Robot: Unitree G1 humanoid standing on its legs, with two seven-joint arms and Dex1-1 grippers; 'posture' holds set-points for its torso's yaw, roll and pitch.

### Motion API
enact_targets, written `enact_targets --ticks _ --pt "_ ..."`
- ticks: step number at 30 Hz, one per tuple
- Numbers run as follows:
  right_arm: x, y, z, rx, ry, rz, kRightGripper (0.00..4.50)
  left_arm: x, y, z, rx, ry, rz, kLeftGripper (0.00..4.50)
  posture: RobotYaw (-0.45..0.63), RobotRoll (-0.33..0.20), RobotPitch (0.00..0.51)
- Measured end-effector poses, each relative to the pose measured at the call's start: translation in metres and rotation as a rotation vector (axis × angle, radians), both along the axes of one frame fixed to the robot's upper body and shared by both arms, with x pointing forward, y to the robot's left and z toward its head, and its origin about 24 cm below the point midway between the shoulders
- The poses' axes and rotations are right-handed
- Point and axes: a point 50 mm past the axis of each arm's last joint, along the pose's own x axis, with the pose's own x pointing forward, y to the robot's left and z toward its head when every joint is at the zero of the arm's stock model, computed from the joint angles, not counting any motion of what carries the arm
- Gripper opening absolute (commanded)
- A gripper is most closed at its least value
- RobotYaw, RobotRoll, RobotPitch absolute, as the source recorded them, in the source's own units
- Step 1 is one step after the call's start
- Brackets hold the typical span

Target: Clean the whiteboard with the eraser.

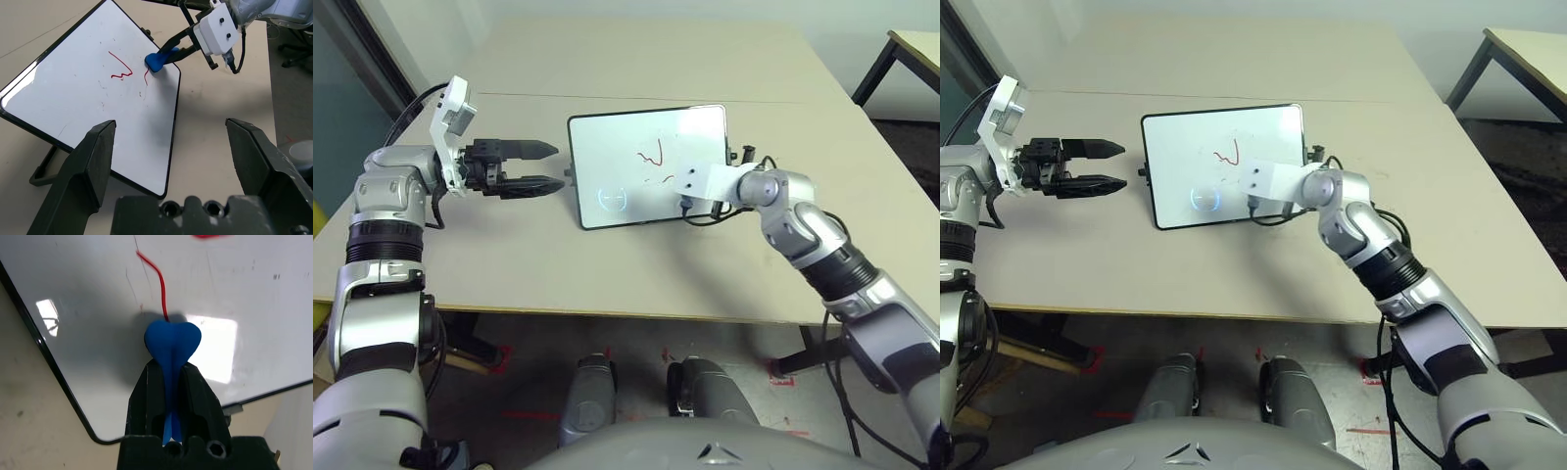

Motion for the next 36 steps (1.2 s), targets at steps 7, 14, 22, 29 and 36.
enact_targets --ticks 7,14,22,29,36 --pt "-0.004 0.025 0.001 0.013 0.006 0.078 0.20 -0.002 0.002 -0.005 -0.003 0.016 0.010 4.50 0.29 0.000 0.060" --pt "-0.007 0.042 0.000 -0.009 -0.008 0.144 0.20 -0.003 0.003 -0.004 -0.010 0.014 0.015 4.50 0.29 0.000 0.056" --pt "-0.003 0.044 0.003 -0.040 -0.046 0.155 0.19 -0.003 0.003 -0.003 -0.013 0.011 0.020 4.50 0.29 0.000 0.057" --pt "0.001 0.026 0.004 -0.096 -0.073 0.139 0.19 -0.002 0.002 -0.002 -0.013 0.006 0.018 4.50 0.27 0.000 0.060" --pt "-0.002 -0.004 -0.003 -0.159 -0.069 0.085 0.19 0.000 0.000 0.000 -0.017 -0.003 0.010 4.50 0.25 0.000 0.060"
